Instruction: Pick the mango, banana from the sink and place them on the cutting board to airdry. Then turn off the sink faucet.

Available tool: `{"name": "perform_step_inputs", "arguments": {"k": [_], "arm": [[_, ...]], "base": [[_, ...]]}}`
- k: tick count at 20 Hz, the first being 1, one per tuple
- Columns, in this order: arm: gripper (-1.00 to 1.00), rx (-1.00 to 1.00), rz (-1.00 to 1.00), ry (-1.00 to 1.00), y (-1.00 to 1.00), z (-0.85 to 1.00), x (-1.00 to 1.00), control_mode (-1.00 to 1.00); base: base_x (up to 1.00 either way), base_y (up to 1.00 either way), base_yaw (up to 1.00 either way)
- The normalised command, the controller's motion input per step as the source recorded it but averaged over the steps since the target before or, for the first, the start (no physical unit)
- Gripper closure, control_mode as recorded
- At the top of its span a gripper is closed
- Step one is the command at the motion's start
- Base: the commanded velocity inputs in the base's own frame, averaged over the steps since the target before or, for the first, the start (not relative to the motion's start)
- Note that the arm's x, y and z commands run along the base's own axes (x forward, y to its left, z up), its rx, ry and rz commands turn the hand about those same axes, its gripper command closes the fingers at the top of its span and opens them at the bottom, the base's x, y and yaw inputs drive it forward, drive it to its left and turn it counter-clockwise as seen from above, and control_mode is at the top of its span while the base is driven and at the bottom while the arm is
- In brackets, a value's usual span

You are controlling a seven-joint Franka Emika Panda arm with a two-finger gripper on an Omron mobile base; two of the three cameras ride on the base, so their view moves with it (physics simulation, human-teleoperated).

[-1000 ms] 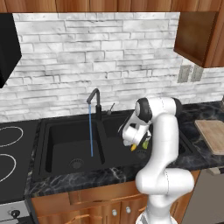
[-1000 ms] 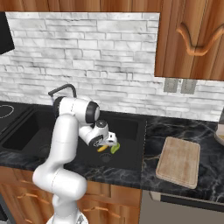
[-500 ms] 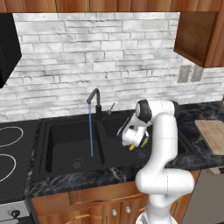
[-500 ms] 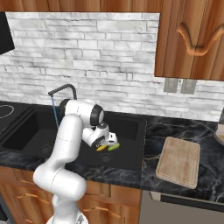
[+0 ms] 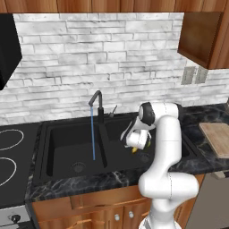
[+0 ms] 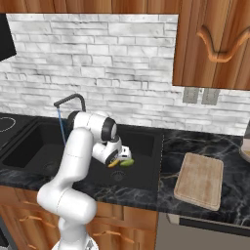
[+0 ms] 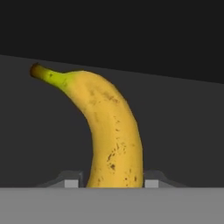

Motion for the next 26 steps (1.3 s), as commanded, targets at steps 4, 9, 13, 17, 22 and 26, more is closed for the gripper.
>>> {"name": "perform_step_inputs", "arguments": {"k": [4,9,13,17,22,26], "arm": [[1.00,0.00,0.00,0.00,0.00,0.04,0.00,-1.00],[1.00,0.00,0.00,0.00,-0.01,0.26,-0.09,-1.00],[1.00,0.00,0.00,-0.02,-0.07,0.40,-0.24,-1.00],[1.00,0.00,0.00,-0.04,-0.11,0.46,-0.28,-1.00],[1.00,0.00,0.00,-0.04,-0.18,0.45,-0.37,-1.00],[1.00,0.00,0.00,-0.05,-0.31,0.52,-0.46,-1.00]], "base": [[0.00,0.00,0.00],[0.00,0.00,0.00],[0.00,0.00,0.00],[0.00,0.00,0.00],[0.00,0.00,0.00],[0.00,0.00,0.00]]}}
